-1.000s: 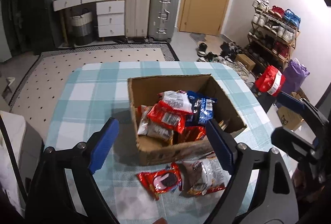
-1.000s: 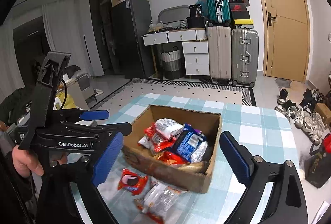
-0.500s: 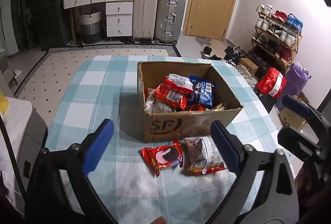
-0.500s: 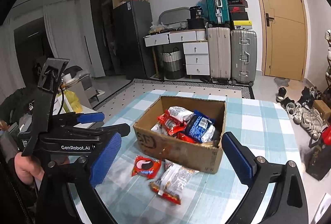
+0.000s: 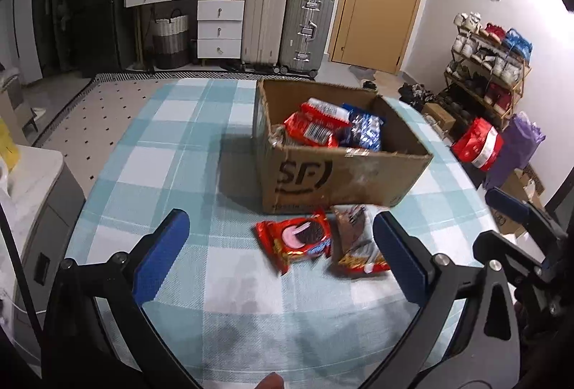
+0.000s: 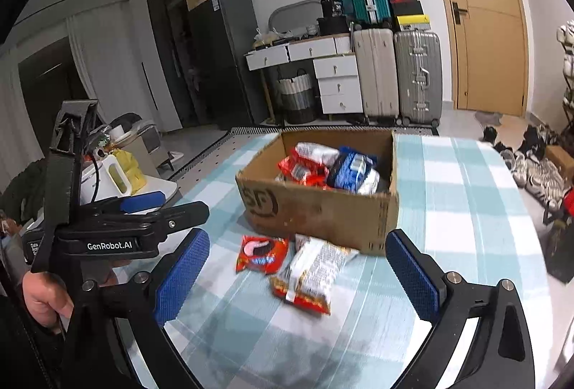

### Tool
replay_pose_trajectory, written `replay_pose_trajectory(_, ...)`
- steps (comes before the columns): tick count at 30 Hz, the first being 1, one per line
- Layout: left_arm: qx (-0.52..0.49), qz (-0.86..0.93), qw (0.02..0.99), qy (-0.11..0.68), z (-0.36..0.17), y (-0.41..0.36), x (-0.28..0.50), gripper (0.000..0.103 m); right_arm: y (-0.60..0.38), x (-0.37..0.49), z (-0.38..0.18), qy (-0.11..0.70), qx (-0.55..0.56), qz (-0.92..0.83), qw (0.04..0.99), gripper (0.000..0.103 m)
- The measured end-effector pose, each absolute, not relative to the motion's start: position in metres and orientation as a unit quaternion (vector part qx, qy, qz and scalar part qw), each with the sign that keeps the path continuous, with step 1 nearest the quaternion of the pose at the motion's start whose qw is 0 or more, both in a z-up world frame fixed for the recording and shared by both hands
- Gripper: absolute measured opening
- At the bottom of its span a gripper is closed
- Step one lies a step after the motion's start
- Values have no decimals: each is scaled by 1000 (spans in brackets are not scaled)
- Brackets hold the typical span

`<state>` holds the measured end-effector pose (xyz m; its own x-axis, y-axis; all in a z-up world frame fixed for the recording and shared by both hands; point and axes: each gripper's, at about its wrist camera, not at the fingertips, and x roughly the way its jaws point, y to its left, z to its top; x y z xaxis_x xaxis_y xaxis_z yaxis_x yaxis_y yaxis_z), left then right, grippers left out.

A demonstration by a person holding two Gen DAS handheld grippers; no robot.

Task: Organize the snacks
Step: 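Withdraw both tools from the box toward the last two snacks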

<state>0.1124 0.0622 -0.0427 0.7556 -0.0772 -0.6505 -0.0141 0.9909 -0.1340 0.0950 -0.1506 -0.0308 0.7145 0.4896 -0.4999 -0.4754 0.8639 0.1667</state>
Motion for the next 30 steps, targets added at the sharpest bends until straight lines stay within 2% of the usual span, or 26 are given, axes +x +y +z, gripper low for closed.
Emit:
replay_pose_trajectory(15, -75, 3, 917, 392, -101, 67, 113, 102, -143, 113, -83, 334, 28, 262, 905, 100)
replay_pose_trajectory(30, -85, -2, 904, 420, -132, 76, 121, 102, -133, 164, -133, 405, 46, 255, 877, 100)
